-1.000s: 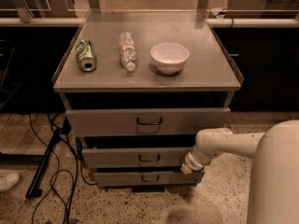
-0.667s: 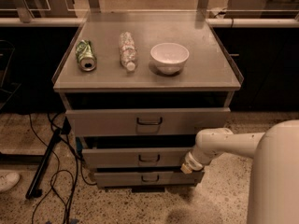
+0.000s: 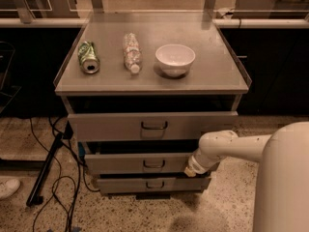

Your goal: Close middle drawer

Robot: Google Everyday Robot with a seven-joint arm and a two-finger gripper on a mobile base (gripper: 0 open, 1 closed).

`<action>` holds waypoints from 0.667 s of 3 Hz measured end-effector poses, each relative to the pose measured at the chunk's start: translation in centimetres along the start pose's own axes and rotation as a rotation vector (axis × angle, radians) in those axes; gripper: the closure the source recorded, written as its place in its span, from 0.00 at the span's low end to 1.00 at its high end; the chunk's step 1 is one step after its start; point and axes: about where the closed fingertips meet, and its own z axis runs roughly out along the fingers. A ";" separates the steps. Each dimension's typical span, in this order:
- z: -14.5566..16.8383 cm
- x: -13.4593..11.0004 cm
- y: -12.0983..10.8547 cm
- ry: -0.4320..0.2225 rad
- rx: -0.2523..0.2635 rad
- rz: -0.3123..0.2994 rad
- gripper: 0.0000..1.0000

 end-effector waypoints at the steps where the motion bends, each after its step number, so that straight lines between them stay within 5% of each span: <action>1: 0.0 -0.9 0.1 -0.009 0.011 -0.024 1.00; 2: 0.2 -1.8 0.3 -0.018 0.020 -0.047 1.00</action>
Offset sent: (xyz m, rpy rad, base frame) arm 0.0178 0.0243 0.0086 -0.0094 -0.0673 0.0601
